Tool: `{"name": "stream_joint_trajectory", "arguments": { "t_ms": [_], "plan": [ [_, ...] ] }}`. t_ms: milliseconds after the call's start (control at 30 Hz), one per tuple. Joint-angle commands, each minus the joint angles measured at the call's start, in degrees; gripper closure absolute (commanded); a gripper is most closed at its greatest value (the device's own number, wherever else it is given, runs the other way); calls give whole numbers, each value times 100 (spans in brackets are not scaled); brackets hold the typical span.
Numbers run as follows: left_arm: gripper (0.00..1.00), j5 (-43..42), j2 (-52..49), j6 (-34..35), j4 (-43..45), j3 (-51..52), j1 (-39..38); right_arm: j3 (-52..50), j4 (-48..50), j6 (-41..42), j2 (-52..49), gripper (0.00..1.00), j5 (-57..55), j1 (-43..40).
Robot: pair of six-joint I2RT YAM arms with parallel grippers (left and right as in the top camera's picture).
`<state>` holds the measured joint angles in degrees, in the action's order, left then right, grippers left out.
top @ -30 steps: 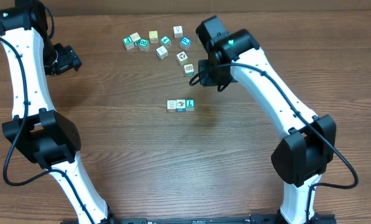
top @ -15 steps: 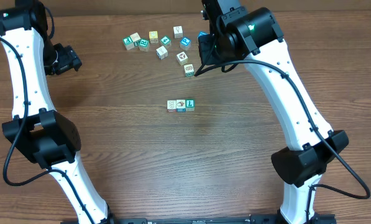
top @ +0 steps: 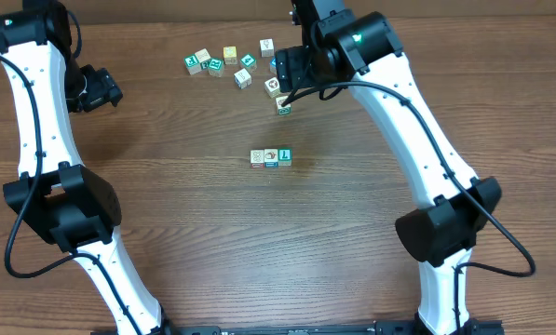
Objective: Form a horizontal line
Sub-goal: 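Lower the right gripper onto the pineapple-picture block and close it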
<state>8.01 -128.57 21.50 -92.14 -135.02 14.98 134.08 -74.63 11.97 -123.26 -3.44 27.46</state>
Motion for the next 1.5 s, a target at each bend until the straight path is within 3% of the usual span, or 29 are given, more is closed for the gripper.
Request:
{"name": "stream_joint_trajectory", "arguments": {
  "t_ms": [0, 300, 667, 1233, 1467],
  "plan": [
    [1, 52, 7, 81, -9, 31, -48, -50, 214, -9, -192, 13, -57, -15],
    [0, 52, 7, 81, -9, 31, -48, -267, 699, -7, -787, 22, -57, 17],
    [0, 52, 7, 81, -9, 31, -48, -302, 1209, -9, -1414, 48, -57, 26],
    [0, 52, 7, 81, -9, 31, -48, -1587, 2837, -9, -1436, 46, -57, 28],
    [1, 52, 7, 81, -9, 31, -48, -2194, 3506, -9, -1438, 33, -55, 28]
  ]
}}
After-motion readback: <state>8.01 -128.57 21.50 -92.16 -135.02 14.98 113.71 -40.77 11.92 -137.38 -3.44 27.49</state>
